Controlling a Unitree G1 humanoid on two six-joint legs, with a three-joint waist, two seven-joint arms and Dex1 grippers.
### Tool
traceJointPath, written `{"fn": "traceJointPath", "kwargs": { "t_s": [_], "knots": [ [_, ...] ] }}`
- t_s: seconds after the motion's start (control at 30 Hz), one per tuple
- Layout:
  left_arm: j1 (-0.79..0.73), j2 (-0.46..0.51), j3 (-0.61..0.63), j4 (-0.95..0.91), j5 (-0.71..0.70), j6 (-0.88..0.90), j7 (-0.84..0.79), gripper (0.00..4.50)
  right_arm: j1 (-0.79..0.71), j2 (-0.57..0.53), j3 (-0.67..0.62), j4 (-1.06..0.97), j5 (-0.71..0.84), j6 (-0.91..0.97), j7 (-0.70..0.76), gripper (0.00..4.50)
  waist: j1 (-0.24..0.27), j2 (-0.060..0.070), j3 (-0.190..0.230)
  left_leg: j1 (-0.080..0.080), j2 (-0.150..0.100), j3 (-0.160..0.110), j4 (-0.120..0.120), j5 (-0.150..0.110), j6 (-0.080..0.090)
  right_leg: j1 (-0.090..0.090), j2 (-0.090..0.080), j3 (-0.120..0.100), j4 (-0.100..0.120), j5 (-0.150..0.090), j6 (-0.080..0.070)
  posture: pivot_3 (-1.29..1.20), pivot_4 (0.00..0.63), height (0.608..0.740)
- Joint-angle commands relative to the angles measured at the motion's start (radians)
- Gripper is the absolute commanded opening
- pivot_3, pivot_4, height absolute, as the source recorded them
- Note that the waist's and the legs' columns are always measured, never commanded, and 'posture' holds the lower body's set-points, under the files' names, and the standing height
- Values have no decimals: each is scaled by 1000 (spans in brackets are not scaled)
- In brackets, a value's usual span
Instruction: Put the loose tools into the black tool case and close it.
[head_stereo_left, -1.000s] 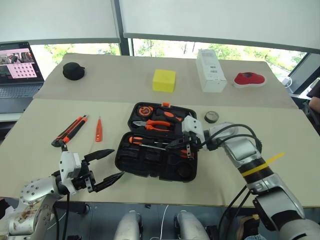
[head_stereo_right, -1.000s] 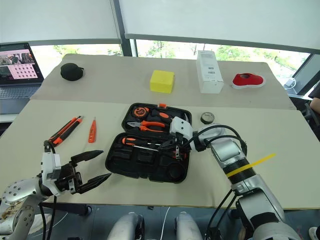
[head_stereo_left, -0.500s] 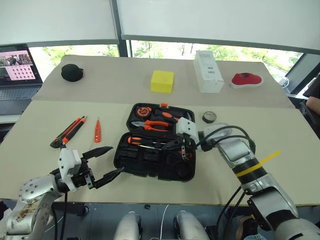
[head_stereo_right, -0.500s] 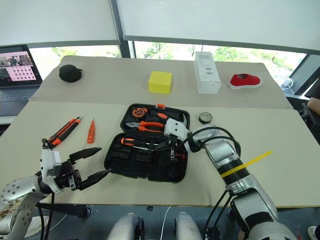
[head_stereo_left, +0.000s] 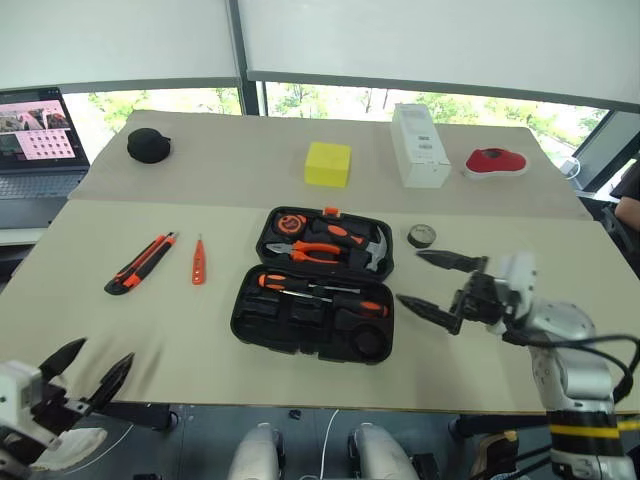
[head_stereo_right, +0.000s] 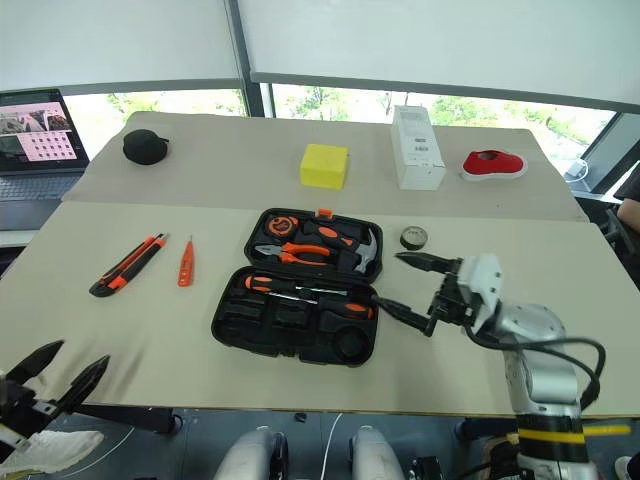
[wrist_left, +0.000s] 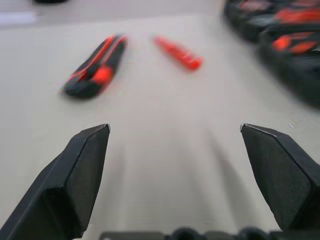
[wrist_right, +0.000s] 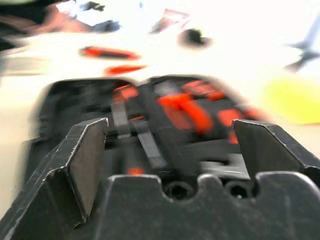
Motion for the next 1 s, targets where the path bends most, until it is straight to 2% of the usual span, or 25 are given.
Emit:
{"fn": "traceJointPath", "kwargs": {
  "t_s": [0.03, 0.17, 0.3, 0.37, 0.5, 0.7, 1.0],
  "knots": [
    [1, 11, 44, -62, -20, 130, 136, 4500, 62, -12, -48, -17, 19, -89, -1, 4447, 2, -1, 0, 1, 0, 0, 0, 0, 0, 1, 0, 0, 0, 0, 0, 0, 150, 740],
    [-106, 107, -48, -167, -83, 423, 259, 4500, 48, -38, -56, -29, 84, -56, 12, 4447, 8, -1, 1, 1, 0, -1, 0, 0, 0, 2, -1, 0, 0, 0, 0, 0, 150, 740],
    [-309, 159, -106, -201, -151, 647, 404, 4500, -12, -74, -29, -71, 122, -1, 8, 4447, 4, -1, 1, 4, 0, -3, 0, 1, 0, 3, -1, 1, 1, 1, 1, 0, 150, 740],
    [-445, 158, -146, -193, -166, 779, 521, 4500, -39, -89, -11, -93, 139, 32, 10, 4447, 1, -1, 1, 4, 0, -6, 0, 1, 0, 3, 0, 1, 1, 1, 1, 0, 150, 740],
    [-720, 98, -230, -127, -137, 990, 737, 4500, -66, -96, 25, -119, 152, 69, 13, 4447, 2, -2, 1, 3, -1, -9, 0, 1, 0, 3, 1, 1, 2, 2, 1, 0, 150, 740],
    [-982, 25, -403, 54, -20, 1066, 821, 4500, -69, -99, 52, -107, 148, 64, 31, 4447, 4, -3, 2, 0, -3, -9, 0, 1, 0, 2, 0, 1, 1, 2, 2, 0, 150, 740],
    [-1153, -65, -525, 300, 134, 974, 813, 4500, -73, -87, 67, -107, 150, 65, 28, 4447, 10, -3, 2, 0, -4, -9, 0, 1, -1, 2, 0, 1, 1, 2, 2, 0, 150, 740]
  ]
}}
